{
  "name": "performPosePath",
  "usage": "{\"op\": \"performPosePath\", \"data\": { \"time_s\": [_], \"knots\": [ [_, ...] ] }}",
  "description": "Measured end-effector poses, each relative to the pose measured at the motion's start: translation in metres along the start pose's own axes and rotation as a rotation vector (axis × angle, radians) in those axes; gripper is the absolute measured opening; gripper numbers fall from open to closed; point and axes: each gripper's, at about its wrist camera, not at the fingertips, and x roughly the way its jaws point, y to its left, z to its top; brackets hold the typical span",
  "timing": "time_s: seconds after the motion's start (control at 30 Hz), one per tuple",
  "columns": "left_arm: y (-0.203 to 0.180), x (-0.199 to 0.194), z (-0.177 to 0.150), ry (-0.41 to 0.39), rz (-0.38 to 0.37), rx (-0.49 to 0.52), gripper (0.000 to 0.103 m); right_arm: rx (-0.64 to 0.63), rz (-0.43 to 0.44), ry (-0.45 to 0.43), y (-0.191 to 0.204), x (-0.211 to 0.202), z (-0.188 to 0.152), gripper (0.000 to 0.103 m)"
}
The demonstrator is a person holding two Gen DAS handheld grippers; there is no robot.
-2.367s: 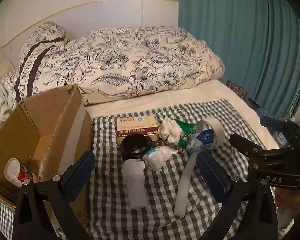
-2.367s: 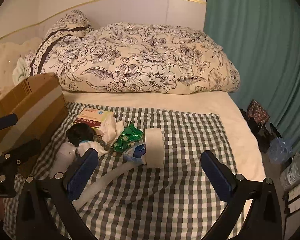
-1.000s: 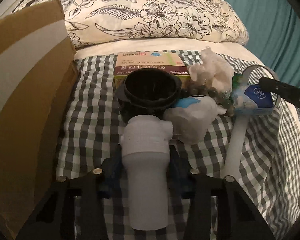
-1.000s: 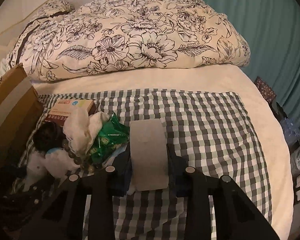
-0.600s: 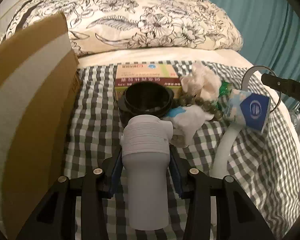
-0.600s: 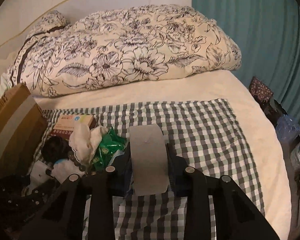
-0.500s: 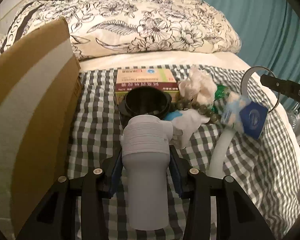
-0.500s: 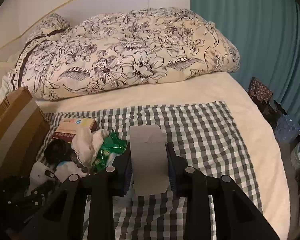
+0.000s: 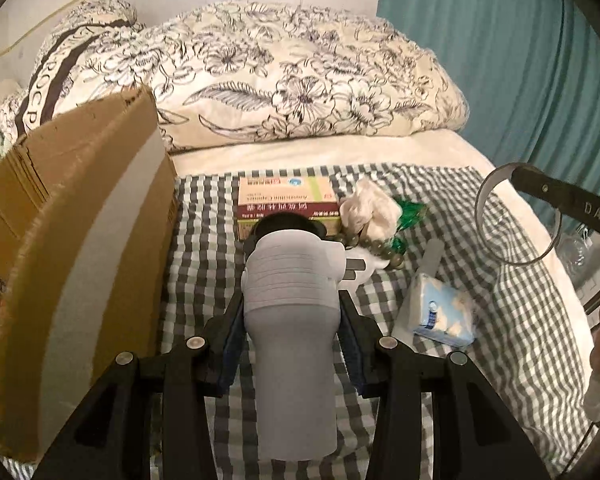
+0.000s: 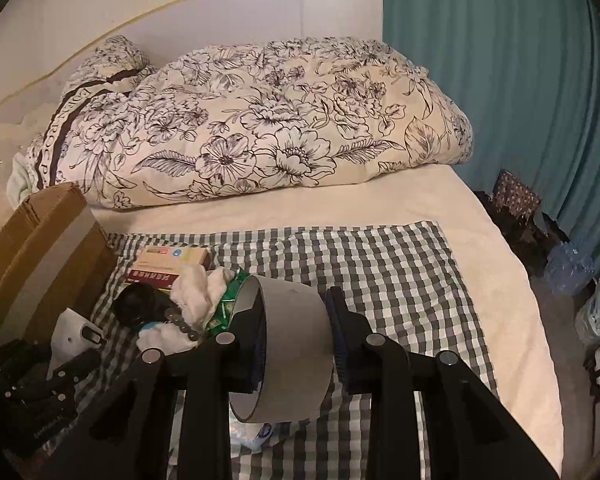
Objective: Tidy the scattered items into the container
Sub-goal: 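Carry the tape roll and white bottle over to the cardboard box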
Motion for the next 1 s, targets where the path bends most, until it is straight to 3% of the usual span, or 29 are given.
{"op": "performPosePath", "data": {
  "time_s": [1.0],
  "knots": [
    [-0.006,-0.135,0.016,-0.215,-0.033,0.016,0.044,-0.017,0.008,-0.125,0.032,-0.132,-0.011,0.027]
  ]
}}
